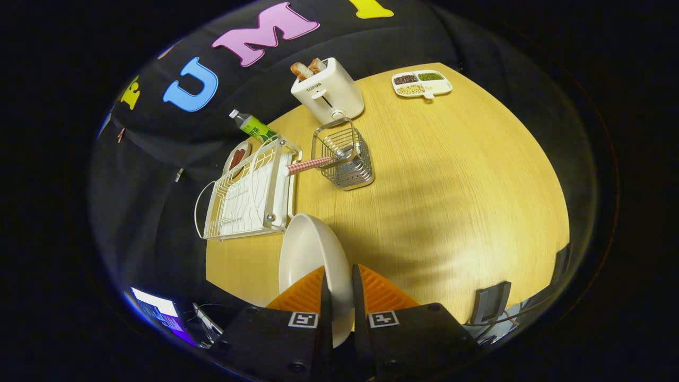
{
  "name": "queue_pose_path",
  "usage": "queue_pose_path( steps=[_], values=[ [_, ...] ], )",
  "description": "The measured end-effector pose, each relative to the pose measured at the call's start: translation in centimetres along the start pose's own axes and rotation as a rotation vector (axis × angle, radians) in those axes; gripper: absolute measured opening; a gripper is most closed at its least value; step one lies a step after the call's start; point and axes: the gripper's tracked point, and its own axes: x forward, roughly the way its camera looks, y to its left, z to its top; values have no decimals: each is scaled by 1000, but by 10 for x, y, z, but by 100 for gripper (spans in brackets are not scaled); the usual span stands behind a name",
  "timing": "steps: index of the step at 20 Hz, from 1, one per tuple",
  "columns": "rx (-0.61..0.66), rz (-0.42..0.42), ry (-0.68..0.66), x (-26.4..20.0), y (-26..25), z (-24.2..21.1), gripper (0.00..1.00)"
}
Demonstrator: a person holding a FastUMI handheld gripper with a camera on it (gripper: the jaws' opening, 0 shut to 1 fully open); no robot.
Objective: Take the plate from the dish rack, then take the spoon from the basket and place it into the plate.
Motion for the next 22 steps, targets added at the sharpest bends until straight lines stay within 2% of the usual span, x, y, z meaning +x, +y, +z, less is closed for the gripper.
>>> queue_pose_path(
  steps=[7,15,18,19,20,22],
  values=[
    [-13,30,48,46,-25,11,20],
    [-101,-4,48,57,-50,9,18],
    [-73,15,10,61,-45,18,21],
    [-67,21,-13,56,-41,22,48],
    [-68,26,-43,54,-38,27,51],
    [-97,29,-109,45,-35,36,83]
  ],
)
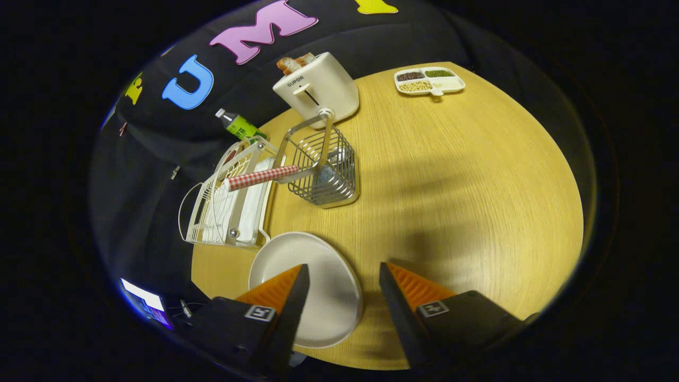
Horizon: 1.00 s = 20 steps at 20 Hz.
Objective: Take the plate from the dish rack, then take the spoon from the basket and place it into the plate.
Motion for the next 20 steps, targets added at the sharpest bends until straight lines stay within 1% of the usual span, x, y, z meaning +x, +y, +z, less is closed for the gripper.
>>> queue_pose_path(
  steps=[1,2,6,8,11,14,17,20],
  values=[
    [-37,-10,-39,-3,2,7,100],
    [-80,-11,-76,-7,6,14,98],
    [-271,6,-223,-24,34,42,98],
    [-351,9,-268,-27,46,54,98],
    [-459,27,-303,-23,67,68,99],
    [-529,29,-312,-11,79,78,98],
    [-605,3,-341,10,82,94,99],
    [-683,-26,-338,30,78,97,99]
  ],
)
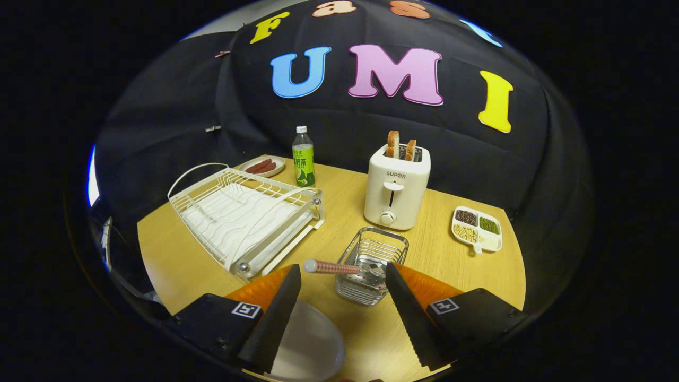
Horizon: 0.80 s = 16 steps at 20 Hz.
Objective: Take the plate from the dish rack, then take the spoon from the basket and place it into the plate.
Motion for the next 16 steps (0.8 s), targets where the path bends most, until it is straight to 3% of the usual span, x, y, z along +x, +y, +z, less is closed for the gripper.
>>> queue_pose_path(
  steps=[6,8,9,16],
  values=[
    [-18,-19,4,29,-5,-7,97],
    [-24,-20,-4,37,-7,-5,89],
    [-23,-14,-4,37,-4,-3,79],
    [3,-9,-48,33,-6,16,58]
  ],
)
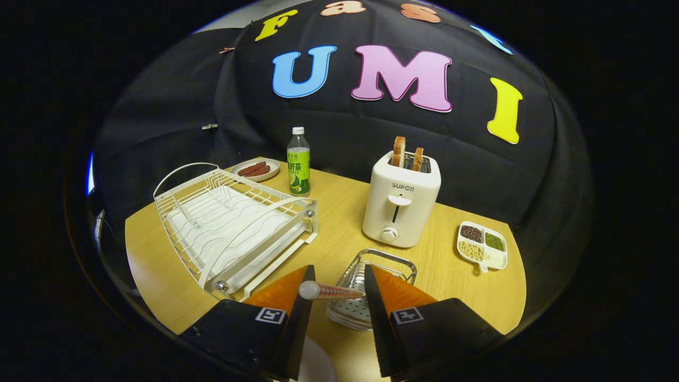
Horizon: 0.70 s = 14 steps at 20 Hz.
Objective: Take the plate from the dish rack, then take the spoon from the basket and place it into the plate.
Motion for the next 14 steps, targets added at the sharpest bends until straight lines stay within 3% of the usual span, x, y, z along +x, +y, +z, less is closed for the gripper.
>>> queue_pose_path(
  steps=[4,8,11,14],
  values=[
    [37,-6,4,-3,-6,9,40],
    [45,-31,26,-3,-16,15,37],
    [36,-63,18,-8,-28,21,18],
    [20,-54,42,-12,-31,22,14]
  ],
)
